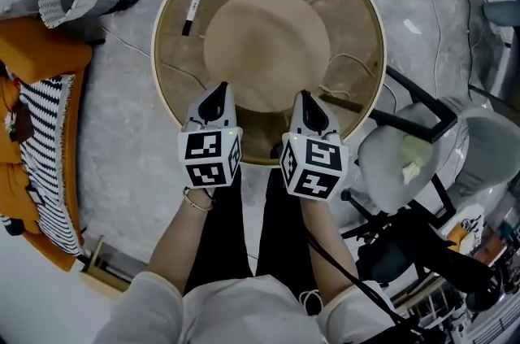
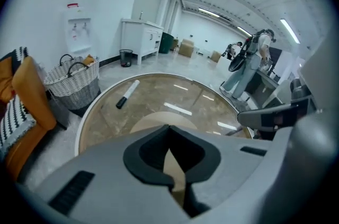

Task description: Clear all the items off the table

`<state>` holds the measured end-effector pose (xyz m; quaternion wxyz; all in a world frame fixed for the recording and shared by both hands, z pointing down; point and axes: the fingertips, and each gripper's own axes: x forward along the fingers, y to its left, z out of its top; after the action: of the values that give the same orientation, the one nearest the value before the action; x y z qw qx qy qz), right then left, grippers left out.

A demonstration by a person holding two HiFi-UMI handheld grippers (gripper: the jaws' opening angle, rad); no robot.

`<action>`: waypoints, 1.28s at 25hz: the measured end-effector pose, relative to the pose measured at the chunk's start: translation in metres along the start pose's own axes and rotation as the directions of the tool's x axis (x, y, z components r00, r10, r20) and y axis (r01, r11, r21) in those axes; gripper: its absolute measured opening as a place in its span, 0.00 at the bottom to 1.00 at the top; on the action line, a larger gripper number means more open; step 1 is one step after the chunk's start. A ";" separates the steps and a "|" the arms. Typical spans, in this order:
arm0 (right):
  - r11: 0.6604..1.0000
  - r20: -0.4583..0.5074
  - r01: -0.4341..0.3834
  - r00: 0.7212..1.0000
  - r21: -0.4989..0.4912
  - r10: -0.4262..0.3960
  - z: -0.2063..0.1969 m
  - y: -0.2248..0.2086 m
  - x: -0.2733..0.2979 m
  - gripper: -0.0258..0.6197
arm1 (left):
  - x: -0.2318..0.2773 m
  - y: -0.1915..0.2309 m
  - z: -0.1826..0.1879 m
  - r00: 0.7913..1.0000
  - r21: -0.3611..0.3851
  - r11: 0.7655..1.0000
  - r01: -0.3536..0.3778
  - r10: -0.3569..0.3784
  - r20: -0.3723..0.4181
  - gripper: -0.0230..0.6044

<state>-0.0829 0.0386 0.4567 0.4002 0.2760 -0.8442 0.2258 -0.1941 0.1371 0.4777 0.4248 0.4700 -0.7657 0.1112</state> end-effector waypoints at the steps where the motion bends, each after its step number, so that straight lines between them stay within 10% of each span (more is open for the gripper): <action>1: 1.000 -0.005 -0.011 1.000 -0.017 0.011 0.003 0.012 0.005 0.08 | -0.004 0.013 0.001 1.000 -0.013 1.000 -0.012 0.012 0.004 0.05; 11: 0.985 -0.033 -0.117 0.993 -0.127 0.114 0.028 0.119 0.047 0.08 | -0.028 0.110 0.006 0.996 -0.094 0.992 -0.089 0.091 0.022 0.05; 32: 0.980 -0.036 -0.130 0.991 -0.148 0.126 0.076 0.186 0.127 0.08 | -0.016 0.186 0.035 0.991 -0.132 0.984 -0.119 0.126 0.045 0.05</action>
<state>-0.3116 0.0949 0.4842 0.4155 0.1871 -0.8695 0.1905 -0.3614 0.2268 0.4867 0.4262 0.3962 -0.8098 0.0748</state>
